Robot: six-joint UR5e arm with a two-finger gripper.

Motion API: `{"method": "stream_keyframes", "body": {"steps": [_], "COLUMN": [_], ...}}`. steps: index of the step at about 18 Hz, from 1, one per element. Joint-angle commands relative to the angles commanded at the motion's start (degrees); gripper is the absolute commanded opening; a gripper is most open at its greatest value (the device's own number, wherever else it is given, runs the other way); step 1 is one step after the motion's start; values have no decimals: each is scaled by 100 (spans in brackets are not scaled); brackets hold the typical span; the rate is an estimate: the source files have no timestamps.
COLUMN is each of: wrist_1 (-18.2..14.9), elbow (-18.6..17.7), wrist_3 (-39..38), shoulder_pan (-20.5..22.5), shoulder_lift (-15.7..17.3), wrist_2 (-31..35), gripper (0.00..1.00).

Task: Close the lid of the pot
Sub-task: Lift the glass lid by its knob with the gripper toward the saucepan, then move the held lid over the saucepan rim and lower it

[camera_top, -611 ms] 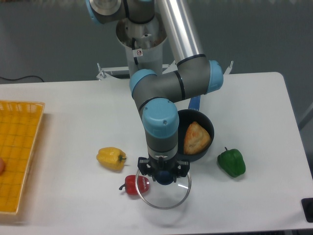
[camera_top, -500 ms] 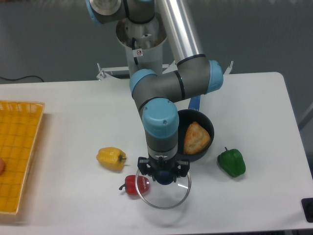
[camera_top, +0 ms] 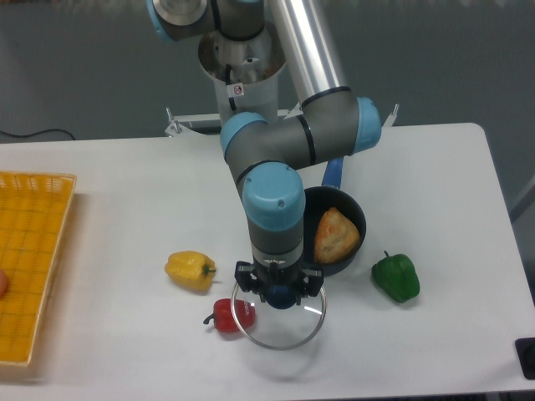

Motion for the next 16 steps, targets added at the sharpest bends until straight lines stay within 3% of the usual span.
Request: {"method": "stream_keyframes", "body": {"steps": [9, 16], "wrist_1": [-493, -414], "elbow": [-18, -193], "wrist_3": [947, 2195], "shoulder_pan": [70, 202], "shoulder_lift": [246, 448], "wrist_2": [307, 396], "gripper": [58, 58]}}
